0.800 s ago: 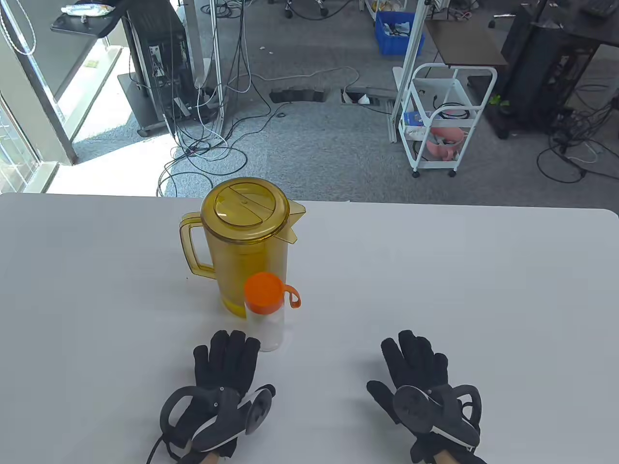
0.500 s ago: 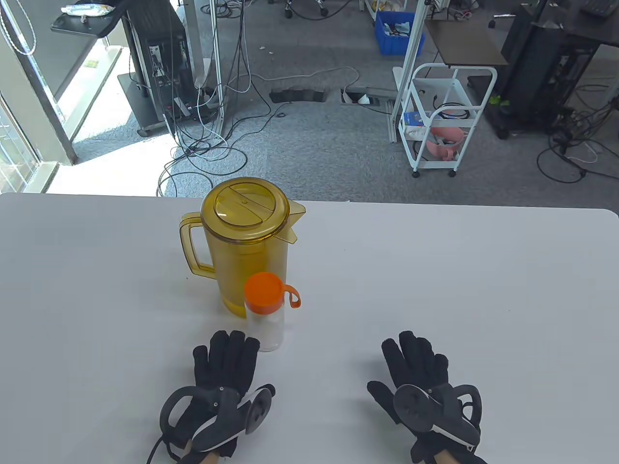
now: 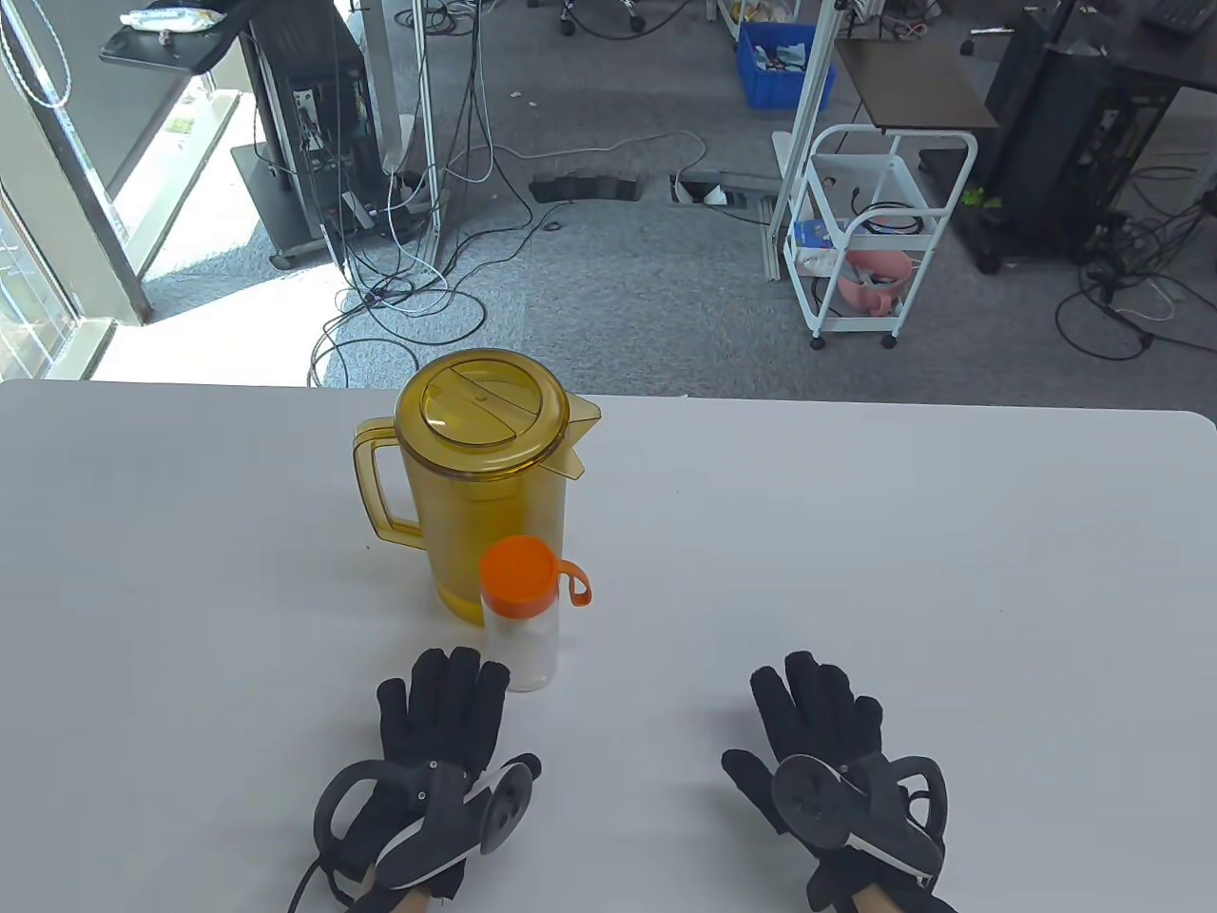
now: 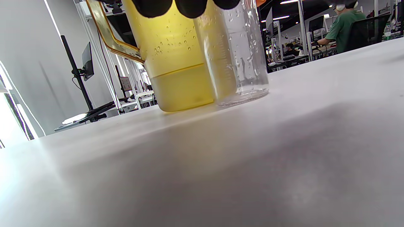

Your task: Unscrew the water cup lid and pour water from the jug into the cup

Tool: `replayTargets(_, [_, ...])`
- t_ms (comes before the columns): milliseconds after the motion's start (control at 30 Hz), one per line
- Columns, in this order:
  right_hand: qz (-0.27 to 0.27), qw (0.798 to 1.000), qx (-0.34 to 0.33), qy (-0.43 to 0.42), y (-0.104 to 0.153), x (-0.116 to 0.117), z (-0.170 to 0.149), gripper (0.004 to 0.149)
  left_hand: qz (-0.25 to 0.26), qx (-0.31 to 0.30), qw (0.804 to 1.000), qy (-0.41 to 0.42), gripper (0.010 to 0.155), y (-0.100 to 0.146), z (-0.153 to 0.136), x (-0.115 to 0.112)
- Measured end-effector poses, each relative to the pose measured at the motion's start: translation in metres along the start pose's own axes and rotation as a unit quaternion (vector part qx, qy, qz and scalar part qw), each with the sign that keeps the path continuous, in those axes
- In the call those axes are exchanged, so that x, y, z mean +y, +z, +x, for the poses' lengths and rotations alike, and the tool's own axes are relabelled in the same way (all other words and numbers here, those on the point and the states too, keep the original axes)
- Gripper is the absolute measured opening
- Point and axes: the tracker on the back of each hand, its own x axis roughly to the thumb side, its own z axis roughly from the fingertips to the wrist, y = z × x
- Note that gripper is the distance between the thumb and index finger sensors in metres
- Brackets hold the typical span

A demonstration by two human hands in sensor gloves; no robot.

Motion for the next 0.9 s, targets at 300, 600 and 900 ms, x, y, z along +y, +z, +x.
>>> replayTargets(300, [0.005, 1.000, 0.000, 0.003, 0.000, 0.000, 0.000, 0.081, -0.003, 0.003, 1.000, 0.009, 0.093, 0.000, 0.000, -0.001])
replayTargets(600, [0.011, 1.000, 0.002, 0.000, 0.001, -0.001, -0.001, 0.082, 0.020, 0.107, 0.974, 0.201, 0.107, -0.006, -0.010, 0.008])
replayTargets(900, [0.019, 1.000, -0.002, -0.006, 0.001, -0.001, -0.001, 0.082, 0.024, 0.183, 0.914, 0.362, 0.119, -0.042, -0.018, 0.004])
